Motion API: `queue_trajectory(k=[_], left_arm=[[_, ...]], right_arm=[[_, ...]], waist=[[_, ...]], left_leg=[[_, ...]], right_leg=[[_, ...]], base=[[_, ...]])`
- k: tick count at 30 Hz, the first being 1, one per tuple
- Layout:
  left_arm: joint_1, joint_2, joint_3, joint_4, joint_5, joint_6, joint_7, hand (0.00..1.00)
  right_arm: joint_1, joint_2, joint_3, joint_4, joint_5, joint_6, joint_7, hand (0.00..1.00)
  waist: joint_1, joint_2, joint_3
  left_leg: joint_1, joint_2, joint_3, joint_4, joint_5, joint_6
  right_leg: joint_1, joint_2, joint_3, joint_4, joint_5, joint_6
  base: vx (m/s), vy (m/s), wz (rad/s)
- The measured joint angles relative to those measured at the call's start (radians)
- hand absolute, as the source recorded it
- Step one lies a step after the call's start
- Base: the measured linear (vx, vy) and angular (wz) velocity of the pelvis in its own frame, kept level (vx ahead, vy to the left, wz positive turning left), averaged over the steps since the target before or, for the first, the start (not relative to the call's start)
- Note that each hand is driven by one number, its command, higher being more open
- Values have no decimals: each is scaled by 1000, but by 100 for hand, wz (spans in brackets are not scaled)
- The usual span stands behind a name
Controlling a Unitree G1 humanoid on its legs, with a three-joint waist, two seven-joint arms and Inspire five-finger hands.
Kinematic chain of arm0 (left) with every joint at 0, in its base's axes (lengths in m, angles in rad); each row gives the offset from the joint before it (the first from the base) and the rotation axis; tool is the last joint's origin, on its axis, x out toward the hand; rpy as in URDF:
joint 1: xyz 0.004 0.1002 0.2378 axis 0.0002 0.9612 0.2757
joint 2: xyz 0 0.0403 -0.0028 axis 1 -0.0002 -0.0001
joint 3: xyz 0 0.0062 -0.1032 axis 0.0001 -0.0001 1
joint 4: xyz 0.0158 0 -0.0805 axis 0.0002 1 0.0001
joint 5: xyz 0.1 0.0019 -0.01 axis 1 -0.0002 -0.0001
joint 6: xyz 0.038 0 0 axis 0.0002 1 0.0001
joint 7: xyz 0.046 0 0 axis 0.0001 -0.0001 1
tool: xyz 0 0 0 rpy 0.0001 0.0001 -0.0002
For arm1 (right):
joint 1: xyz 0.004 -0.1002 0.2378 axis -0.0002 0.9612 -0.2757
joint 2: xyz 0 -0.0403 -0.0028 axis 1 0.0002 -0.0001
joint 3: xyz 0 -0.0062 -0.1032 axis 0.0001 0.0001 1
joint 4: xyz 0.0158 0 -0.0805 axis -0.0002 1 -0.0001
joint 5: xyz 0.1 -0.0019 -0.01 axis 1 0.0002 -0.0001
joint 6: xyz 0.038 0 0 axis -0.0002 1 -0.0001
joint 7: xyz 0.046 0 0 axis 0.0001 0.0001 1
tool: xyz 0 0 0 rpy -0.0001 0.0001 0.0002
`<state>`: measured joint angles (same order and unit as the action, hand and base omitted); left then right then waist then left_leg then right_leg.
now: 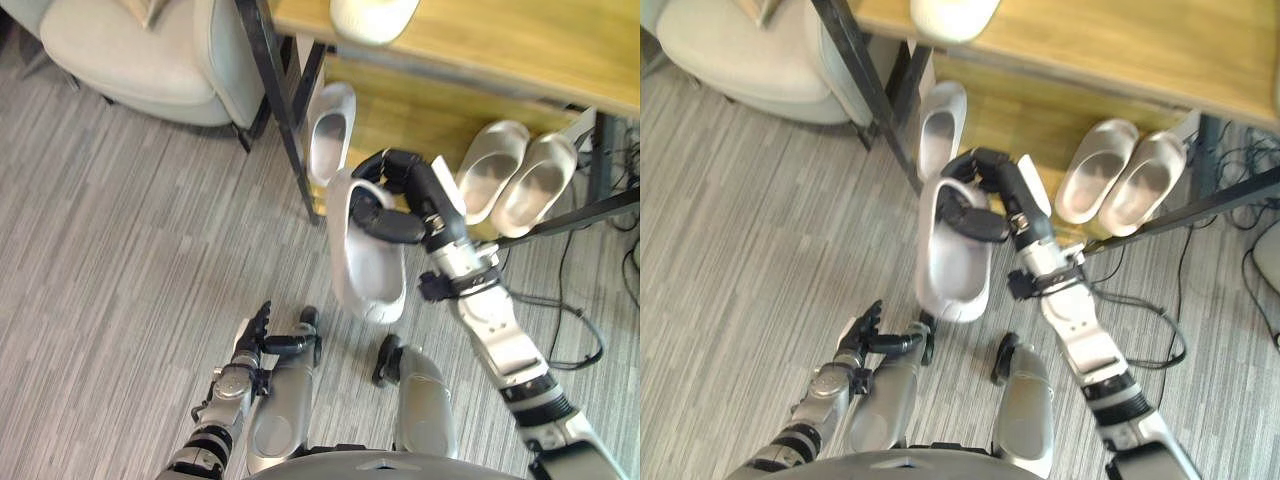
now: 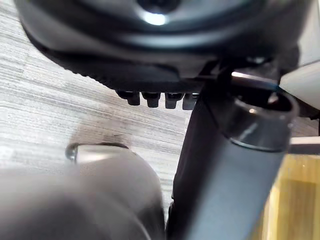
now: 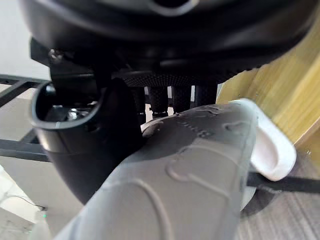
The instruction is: Organize the slippers on the shoe rack
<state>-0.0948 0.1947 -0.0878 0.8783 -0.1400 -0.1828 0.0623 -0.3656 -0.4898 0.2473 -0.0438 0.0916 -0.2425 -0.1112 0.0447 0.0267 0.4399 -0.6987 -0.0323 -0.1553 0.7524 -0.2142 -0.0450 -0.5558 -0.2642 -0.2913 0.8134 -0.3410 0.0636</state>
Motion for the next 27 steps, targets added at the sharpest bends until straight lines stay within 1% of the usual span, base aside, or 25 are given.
queue_trajectory(k=[1, 4, 6, 9, 11, 13, 14, 16, 18, 20, 22, 26, 27], left_arm=[[0, -3, 16, -24, -17, -24, -10, 100], [-6, -10, 21, -60, -17, -52, -10, 100], [-14, -22, 39, -97, -26, -71, -14, 100], [-22, -32, 45, -149, -28, -83, -16, 100], [-36, -39, 45, -154, -29, -92, -17, 100], [-44, -48, 45, -183, -49, -102, -17, 100], [-44, -49, 45, -188, -51, -102, -18, 100], [-48, -65, 42, -214, -62, -106, -18, 100], [-49, -67, 34, -226, -66, -110, -18, 100], [-52, -71, 33, -231, -68, -114, -18, 100], [-53, -71, 32, -238, -69, -115, -17, 100], [-53, -71, 29, -246, -70, -115, -9, 100], [-54, -71, 24, -249, -70, -115, 0, 100]], right_arm=[[-50, -52, -4, 30, -21, 0, -22, 0], [-139, -115, -2, 84, -59, 1, -47, 0], [-214, -177, 0, 88, -99, -1, -86, 0], [-278, -230, 1, 88, -137, -1, -125, 0], [-294, -255, 1, 88, -147, -1, -141, 0], [-342, -271, 2, 106, -181, -1, -164, 0], [-348, -272, 2, 110, -185, -1, -170, 0], [-391, -293, 9, 163, -229, 0, -201, 0], [-426, -295, 11, 208, -271, 4, -218, 0], [-466, -295, 17, 257, -301, 13, -232, 0], [-517, -295, 33, 327, -330, 36, -259, 0], [-569, -295, 51, 414, -344, 53, -284, 0], [-582, -295, 51, 451, -368, 70, -300, 0]], waist=[[7, 0, 3], [16, 6, 9], [32, 3, 13], [50, -2, 17], [62, -3, 17], [74, -13, 23], [78, -15, 24], [99, -21, 27], [108, -21, 27], [113, -25, 28], [116, -29, 30], [120, -32, 29], [123, -33, 29]], left_leg=[[-61, -5, -6, 64, -22, -3], [-146, -10, -16, 164, -57, -3], [-240, -17, -17, 266, -93, -7], [-338, -30, -20, 359, -115, -13], [-372, -33, -22, 387, -120, -14], [-436, -42, -27, 430, -123, -18], [-443, -44, -27, 434, -123, -18], [-483, -51, -28, 461, -124, -20], [-503, -56, -31, 473, -124, -22], [-517, -60, -32, 479, -123, -24], [-527, -65, -32, 485, -123, -25], [-539, -67, -32, 489, -122, -25], [-544, -70, -32, 489, -122, -25]], right_leg=[[-57, -13, -1, 67, -26, -3], [-132, -32, -9, 175, -63, -1], [-220, -54, -6, 280, -114, -6], [-312, -80, -1, 385, -157, -11], [-343, -88, 0, 417, -169, -12], [-403, -103, 0, 471, -187, -19], [-409, -105, 0, 477, -189, -20], [-446, -118, 1, 513, -201, -23], [-462, -123, 0, 529, -207, -29], [-476, -127, 1, 538, -209, -29], [-483, -135, 0, 548, -215, -29], [-494, -137, -1, 554, -218, -29], [-499, -141, -1, 557, -220, -28]], base=[[-37, -50, 7], [-75, -26, 7], [-84, 15, 4], [-76, 30, 8], [-52, 23, 8], [-25, 16, 13], [-5, 10, 10], [4, 7, 11], [20, 1, 9], [29, -4, 6], [49, -15, 8], [51, -23, 4], [51, -25, 4]])
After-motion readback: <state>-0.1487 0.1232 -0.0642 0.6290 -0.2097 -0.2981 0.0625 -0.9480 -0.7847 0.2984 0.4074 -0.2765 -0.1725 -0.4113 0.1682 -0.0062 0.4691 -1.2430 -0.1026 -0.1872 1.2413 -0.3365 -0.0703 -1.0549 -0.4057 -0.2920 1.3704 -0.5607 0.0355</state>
